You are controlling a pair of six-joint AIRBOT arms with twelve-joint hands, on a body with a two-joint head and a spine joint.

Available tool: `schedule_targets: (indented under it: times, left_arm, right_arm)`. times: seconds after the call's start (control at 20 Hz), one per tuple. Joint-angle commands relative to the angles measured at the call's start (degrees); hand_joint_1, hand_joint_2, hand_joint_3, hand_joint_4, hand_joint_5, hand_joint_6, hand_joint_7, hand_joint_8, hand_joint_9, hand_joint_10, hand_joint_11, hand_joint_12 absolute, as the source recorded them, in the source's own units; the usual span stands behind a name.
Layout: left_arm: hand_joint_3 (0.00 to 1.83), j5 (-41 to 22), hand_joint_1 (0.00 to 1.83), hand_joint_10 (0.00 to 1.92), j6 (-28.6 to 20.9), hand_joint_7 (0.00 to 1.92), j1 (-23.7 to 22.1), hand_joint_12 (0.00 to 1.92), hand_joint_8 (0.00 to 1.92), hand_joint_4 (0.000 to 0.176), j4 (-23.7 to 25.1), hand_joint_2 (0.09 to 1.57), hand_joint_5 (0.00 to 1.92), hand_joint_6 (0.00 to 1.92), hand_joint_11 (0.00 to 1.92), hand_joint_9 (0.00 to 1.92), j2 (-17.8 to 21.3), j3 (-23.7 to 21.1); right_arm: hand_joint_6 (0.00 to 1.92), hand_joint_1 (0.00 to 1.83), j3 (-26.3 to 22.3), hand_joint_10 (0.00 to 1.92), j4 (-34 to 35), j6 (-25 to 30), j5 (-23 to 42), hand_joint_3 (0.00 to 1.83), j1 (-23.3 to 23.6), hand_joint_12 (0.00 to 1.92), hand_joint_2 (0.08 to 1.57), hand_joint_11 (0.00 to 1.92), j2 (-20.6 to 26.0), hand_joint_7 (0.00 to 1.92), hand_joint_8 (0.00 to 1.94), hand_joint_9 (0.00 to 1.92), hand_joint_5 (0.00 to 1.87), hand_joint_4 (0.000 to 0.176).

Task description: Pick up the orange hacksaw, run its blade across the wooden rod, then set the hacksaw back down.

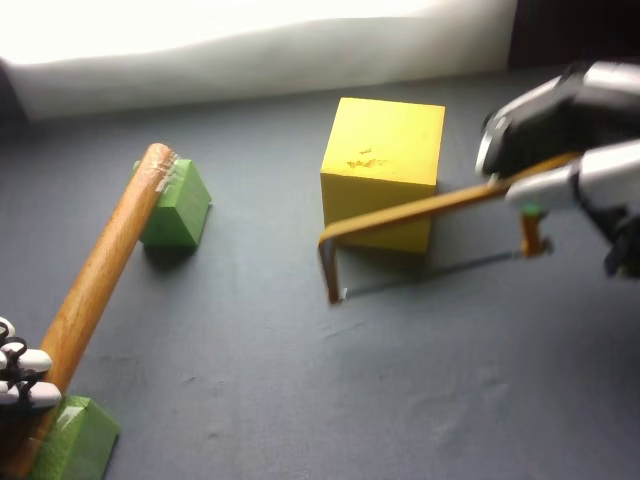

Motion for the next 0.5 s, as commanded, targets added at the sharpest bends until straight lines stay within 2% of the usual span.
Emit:
schedule_targets:
  times: [0.0,0.05,0.1,0.2,0.45]
  left_arm:
    - [0.00,0.11,0.00,0.00,-0.19,0.07,-0.17,0.19,0.00,0.000,-0.96,1.27,0.08,0.00,0.00,0.07,-0.25,-0.05]
    - [0.00,0.11,0.00,0.00,-0.19,0.06,-0.15,0.18,0.00,0.000,-0.96,1.27,0.07,0.00,0.00,0.07,-0.31,-0.13]
    - [0.00,0.11,0.00,0.00,-0.19,0.05,-0.08,0.16,0.00,0.000,-0.97,1.26,0.06,0.00,0.00,0.06,-0.40,-0.22]
    - [0.00,0.11,0.00,0.00,-0.19,0.04,0.04,0.15,0.00,0.000,-0.97,1.25,0.06,0.00,0.00,0.05,-0.46,-0.38]
    - [0.00,0.37,0.00,0.00,-0.19,0.08,0.14,0.27,0.00,0.000,-0.97,1.24,0.09,0.00,0.00,0.09,-0.61,-0.60]
  right_arm:
    - [0.98,1.38,-0.83,1.16,3.52,-1.10,6.84,0.00,1.23,1.16,1.11,0.98,0.52,0.99,0.90,1.02,0.87,0.000]
    - [0.98,1.38,-1.50,1.17,6.31,-4.37,7.74,0.00,1.70,1.17,1.11,0.98,1.06,1.00,0.90,1.02,0.86,0.000]
    - [0.99,1.38,-2.98,1.17,12.92,-11.70,9.14,0.00,2.44,1.17,1.11,0.98,1.97,1.00,0.89,1.02,0.86,0.000]
    - [0.97,1.38,-4.87,1.19,21.63,-21.28,11.24,0.00,3.86,1.21,1.11,0.96,2.55,1.00,0.89,1.01,0.87,0.000]
    - [1.01,1.38,-5.21,1.24,22.63,-31.15,9.29,0.00,9.60,1.26,1.13,0.92,1.85,0.97,0.95,0.98,0.83,0.000]
